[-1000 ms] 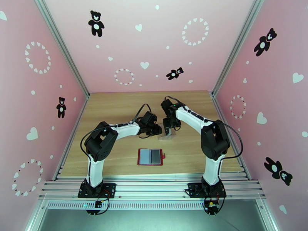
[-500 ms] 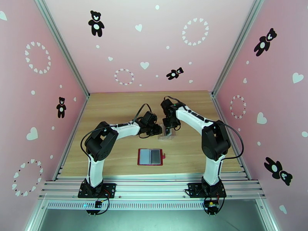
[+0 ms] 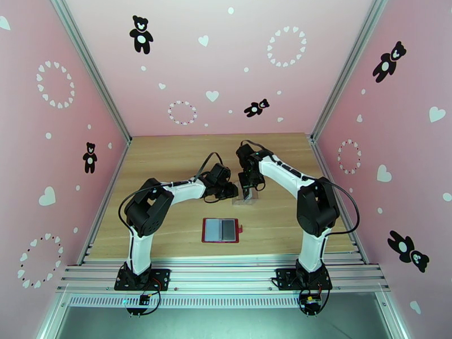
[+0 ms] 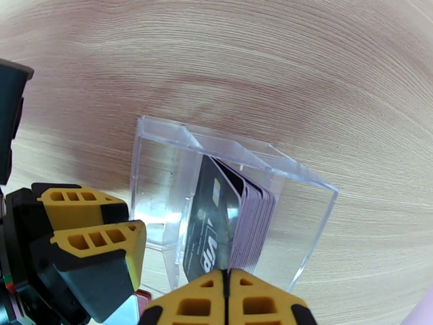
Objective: Put the credit cards into the card holder
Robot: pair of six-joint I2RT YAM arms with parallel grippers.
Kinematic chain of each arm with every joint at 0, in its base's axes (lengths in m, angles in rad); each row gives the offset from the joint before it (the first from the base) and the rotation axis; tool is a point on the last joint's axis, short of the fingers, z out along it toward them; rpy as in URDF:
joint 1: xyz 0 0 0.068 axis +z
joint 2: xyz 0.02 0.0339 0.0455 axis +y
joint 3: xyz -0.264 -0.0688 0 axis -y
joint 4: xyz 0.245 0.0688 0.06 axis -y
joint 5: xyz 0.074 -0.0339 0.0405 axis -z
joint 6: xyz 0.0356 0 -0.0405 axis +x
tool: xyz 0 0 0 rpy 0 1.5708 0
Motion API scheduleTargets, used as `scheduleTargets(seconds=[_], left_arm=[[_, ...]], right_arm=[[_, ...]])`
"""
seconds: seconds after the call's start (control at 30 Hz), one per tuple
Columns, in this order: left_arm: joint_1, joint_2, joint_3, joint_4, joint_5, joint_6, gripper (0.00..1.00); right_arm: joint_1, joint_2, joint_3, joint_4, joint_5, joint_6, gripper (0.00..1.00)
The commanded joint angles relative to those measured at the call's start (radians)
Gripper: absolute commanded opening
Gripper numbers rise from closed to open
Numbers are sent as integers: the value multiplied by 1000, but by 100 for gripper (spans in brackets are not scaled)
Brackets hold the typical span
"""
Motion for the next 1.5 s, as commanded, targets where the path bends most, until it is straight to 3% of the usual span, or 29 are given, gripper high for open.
scheduleTargets(seconds=[0.0, 0.57, 0.93, 1.13, 1.3, 1.47], left_arm=[[15, 28, -6, -67, -21, 18, 26], [15, -50, -13, -78, -15, 20, 28], [14, -186, -33, -107, -13, 33, 29], [14, -374, -195, -106, -39, 44, 29], [15, -577, -434, -72, -31, 20, 30], [6, -767, -644, -54, -25, -21, 32]], right_arm=[[-15, -37, 7, -74, 46, -2, 0], [-18, -152, -3, -50, -68, 52, 0], [-41, -306, -112, 11, -255, 95, 0], [-41, -440, -267, 106, -437, 159, 0], [-16, -570, -441, 223, -574, 261, 0], [91, -625, -584, 344, -585, 362, 0]])
